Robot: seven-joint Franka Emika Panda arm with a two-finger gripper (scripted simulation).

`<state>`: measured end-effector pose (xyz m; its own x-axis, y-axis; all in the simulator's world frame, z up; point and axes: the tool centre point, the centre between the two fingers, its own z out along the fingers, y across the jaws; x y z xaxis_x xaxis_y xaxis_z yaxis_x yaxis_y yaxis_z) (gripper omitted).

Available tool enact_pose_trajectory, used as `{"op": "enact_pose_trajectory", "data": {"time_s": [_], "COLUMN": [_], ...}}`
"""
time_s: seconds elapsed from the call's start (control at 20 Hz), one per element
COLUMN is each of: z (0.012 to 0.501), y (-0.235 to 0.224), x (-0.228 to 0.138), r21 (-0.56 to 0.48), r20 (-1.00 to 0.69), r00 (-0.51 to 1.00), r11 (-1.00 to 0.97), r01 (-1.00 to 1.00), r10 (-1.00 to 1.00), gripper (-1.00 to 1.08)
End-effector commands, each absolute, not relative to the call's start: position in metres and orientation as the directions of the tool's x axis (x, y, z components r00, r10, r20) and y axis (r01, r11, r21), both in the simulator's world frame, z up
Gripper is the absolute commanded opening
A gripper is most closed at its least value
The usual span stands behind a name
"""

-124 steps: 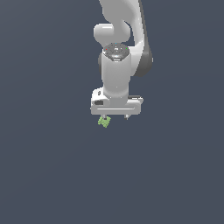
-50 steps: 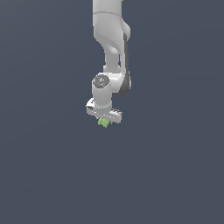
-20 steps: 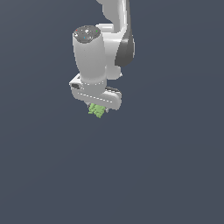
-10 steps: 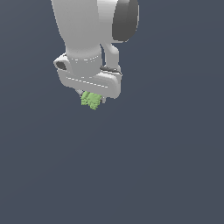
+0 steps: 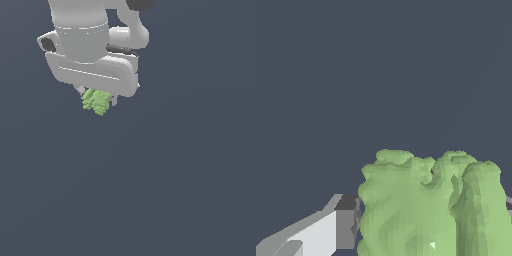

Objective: Pick up the object and move it to a goal position.

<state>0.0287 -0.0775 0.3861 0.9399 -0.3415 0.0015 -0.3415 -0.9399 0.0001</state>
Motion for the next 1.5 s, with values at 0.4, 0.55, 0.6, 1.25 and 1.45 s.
{"op": "enact_pose_trajectory", "data": {"time_s": [0.4,0.55,0.6,1.25,1.45], "z": [0.441,0.453,0.457,0.492,0.498], "y": [-0.083,-0.084,-0.084,-0.088,-0.088], "x": [0.049,0.054,0.055,0.070,0.072], "r21": [0.000,0.000,0.000,0.000,0.000], "r20": [0.001,0.001,0.001,0.000,0.000], "r00": [0.940,0.940,0.940,0.940,0.940], "r11": [-0.940,-0.940,-0.940,-0.940,-0.940], "r01": [-0.341,-0.341,-0.341,-0.341,-0.341], "r10": [-0.341,-0.341,-0.341,-0.341,-0.341], "gripper": [-1.00,-1.00,-1.00,-1.00,-1.00]}}
